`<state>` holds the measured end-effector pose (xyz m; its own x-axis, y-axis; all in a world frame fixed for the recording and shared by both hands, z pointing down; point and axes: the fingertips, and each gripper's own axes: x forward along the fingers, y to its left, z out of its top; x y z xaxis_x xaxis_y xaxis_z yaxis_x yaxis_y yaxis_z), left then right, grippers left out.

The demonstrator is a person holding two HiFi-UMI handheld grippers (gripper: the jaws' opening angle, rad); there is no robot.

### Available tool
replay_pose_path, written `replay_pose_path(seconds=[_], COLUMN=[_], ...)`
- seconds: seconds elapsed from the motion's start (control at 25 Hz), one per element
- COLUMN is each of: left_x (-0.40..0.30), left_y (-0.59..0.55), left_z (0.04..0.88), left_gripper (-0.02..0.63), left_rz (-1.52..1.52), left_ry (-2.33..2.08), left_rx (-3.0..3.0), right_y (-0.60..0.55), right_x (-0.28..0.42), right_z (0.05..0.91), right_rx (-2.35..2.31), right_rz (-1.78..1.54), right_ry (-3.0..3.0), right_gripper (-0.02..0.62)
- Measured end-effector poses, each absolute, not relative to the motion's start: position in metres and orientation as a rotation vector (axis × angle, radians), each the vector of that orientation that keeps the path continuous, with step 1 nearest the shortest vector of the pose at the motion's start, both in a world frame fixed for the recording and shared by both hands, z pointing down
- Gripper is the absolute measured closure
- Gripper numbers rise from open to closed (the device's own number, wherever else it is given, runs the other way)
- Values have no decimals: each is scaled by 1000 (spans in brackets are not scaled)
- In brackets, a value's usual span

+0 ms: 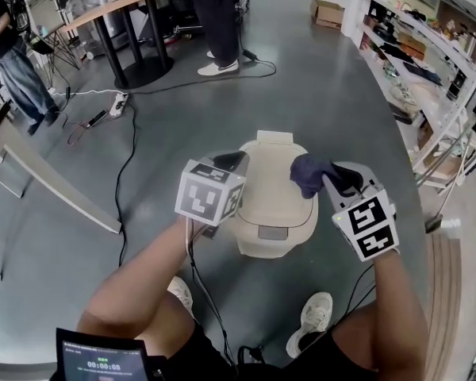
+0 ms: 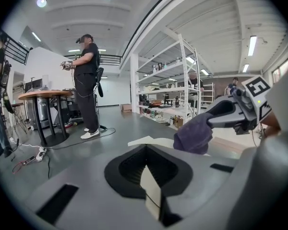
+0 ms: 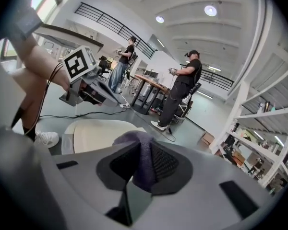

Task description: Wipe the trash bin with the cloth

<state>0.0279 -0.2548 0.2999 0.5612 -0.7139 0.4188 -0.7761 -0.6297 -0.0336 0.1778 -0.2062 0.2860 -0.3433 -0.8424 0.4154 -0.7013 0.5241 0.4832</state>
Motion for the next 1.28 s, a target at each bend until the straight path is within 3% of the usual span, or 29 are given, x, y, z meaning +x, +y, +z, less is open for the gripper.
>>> replay_pose_path(seconds=[0.48, 0.88, 1.28], left_x=[-27, -62, -39], left_y=[-249, -242, -223], left_z=[301, 302, 314], left_gripper=[604, 604, 604], left_rz=[617, 605, 701], left_ry=[-1313, -1353, -1261], left_rx=[2596, 2549, 2600], right_y=[-207, -207, -199], right_x=[30, 13, 44], right_z=[338, 360, 359], right_rx=[833, 755, 813], right_rz=[-407, -326, -274], right_ry=[-2151, -2089, -2032], right_gripper=[529, 529, 531])
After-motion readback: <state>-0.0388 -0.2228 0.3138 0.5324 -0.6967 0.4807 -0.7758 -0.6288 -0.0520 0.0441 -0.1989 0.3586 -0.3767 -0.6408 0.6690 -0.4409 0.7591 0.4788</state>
